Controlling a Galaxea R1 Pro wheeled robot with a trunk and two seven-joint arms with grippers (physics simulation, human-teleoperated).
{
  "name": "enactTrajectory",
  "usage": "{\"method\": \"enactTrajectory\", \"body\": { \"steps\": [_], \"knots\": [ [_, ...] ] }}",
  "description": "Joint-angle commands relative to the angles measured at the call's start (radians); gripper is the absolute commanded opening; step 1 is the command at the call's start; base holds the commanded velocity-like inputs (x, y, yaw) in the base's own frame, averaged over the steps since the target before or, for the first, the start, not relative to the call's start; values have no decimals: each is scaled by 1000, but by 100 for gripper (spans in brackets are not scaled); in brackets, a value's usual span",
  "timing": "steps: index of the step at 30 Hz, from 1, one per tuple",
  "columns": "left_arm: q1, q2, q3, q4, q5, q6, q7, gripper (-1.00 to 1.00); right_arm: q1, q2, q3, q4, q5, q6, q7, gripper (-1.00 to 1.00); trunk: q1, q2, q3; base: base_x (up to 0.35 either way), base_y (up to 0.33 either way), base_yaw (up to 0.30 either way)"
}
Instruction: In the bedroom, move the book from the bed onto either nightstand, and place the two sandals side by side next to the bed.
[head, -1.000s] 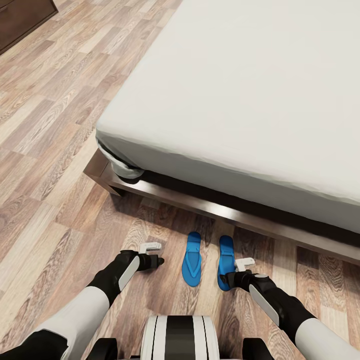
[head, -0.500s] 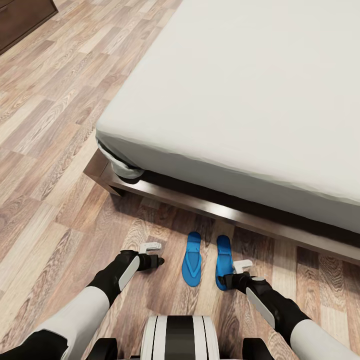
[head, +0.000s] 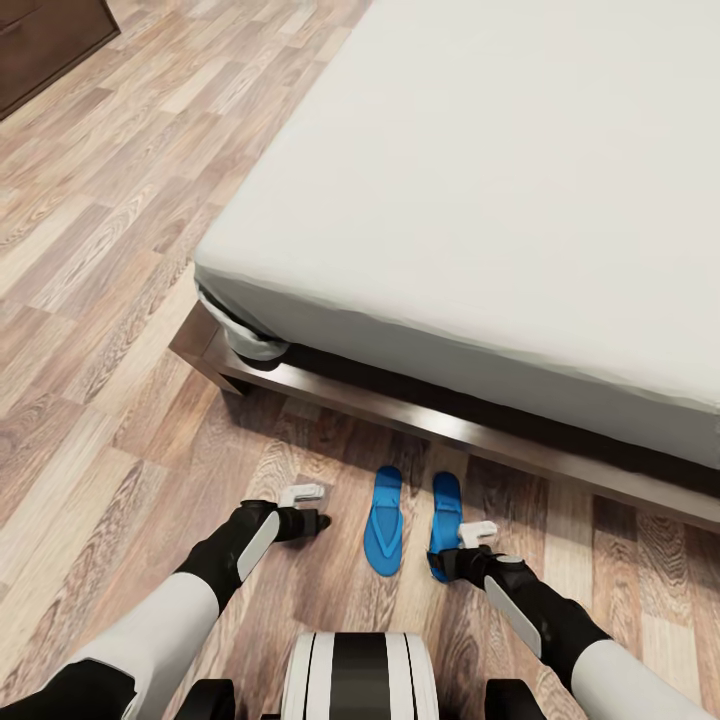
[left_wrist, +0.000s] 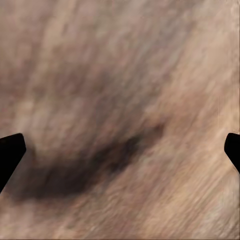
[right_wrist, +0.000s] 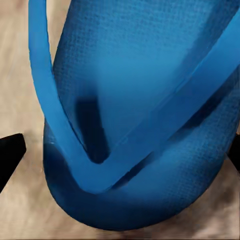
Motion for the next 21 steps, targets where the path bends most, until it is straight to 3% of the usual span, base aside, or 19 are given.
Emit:
{"method": "enactTrajectory", "body": {
  "steps": [1, 8, 21],
  "knots": [
    [0, 0, -1, -1, -2, 4, -10, 100, -1, -1, 3, -8, -4, 2, 2, 100, -1, 0, 3, 0, 0, 0],
    [0, 0, -1, -1, -5, 7, -18, 100, 4, -10, 6, -62, -5, 2, 3, 100, -4, 2, 31, 0, 0, 0],
    [0, 0, -2, -2, -7, 7, -13, 100, 5, -10, 5, -63, -5, 2, 3, 100, -10, 5, 81, 0, 0, 0]
  ]
}}
